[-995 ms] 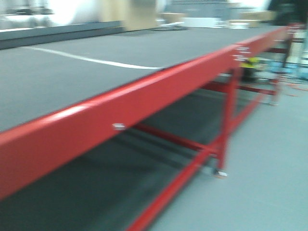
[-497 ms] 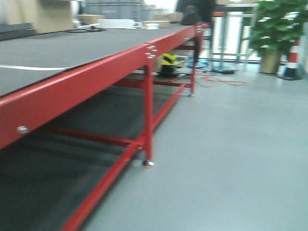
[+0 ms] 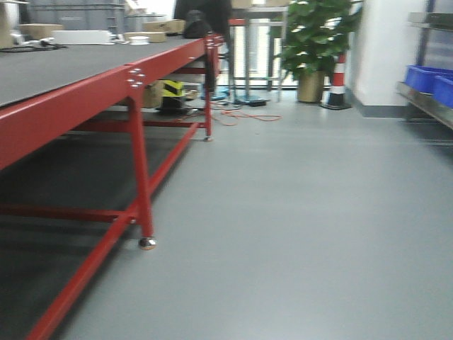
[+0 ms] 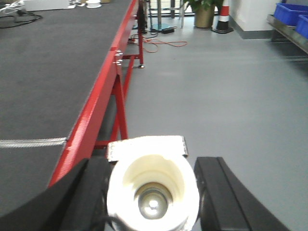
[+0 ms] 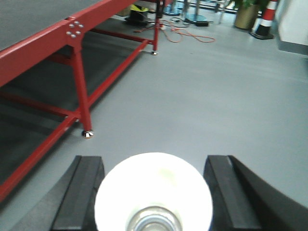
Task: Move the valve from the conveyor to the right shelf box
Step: 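Drive the base past the red conveyor frame to the bin shelf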
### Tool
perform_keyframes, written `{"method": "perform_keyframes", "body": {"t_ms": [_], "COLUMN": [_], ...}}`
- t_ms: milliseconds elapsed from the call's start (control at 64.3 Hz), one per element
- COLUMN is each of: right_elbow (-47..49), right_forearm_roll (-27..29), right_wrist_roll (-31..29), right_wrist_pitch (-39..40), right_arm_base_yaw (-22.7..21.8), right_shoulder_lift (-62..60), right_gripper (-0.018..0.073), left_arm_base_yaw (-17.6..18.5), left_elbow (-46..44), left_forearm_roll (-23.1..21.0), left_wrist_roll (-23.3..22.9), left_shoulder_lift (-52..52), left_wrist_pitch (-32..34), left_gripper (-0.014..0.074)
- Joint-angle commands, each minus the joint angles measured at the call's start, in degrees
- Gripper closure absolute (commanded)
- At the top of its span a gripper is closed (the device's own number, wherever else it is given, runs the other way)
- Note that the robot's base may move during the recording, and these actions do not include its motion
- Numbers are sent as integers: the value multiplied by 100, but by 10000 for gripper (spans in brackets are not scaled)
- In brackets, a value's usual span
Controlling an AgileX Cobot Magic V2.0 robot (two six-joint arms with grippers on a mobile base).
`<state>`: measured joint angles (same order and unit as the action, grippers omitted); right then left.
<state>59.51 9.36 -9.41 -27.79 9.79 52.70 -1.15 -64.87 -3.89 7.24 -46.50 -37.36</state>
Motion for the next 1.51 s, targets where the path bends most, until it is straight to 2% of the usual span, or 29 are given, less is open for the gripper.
{"method": "perform_keyframes", "body": {"t_ms": [0, 1492], "right_elbow": [42, 42], "right_forearm_roll": [-4, -4], "right_wrist_roll": [-29, -29], "right_wrist_pitch": [428, 428], "right_arm_base_yaw": [5, 5], "right_shoulder_lift": [-67, -67], "right_gripper": [713, 713], "left_arm_base_yaw": [30, 27], "left_elbow": [-46, -46], "left_forearm_roll": [-39, -39], "left_wrist_roll": [-36, -36], "left_shoulder_lift": [58, 71], "left_wrist_pitch": [296, 296], "left_gripper": [708, 708]}}
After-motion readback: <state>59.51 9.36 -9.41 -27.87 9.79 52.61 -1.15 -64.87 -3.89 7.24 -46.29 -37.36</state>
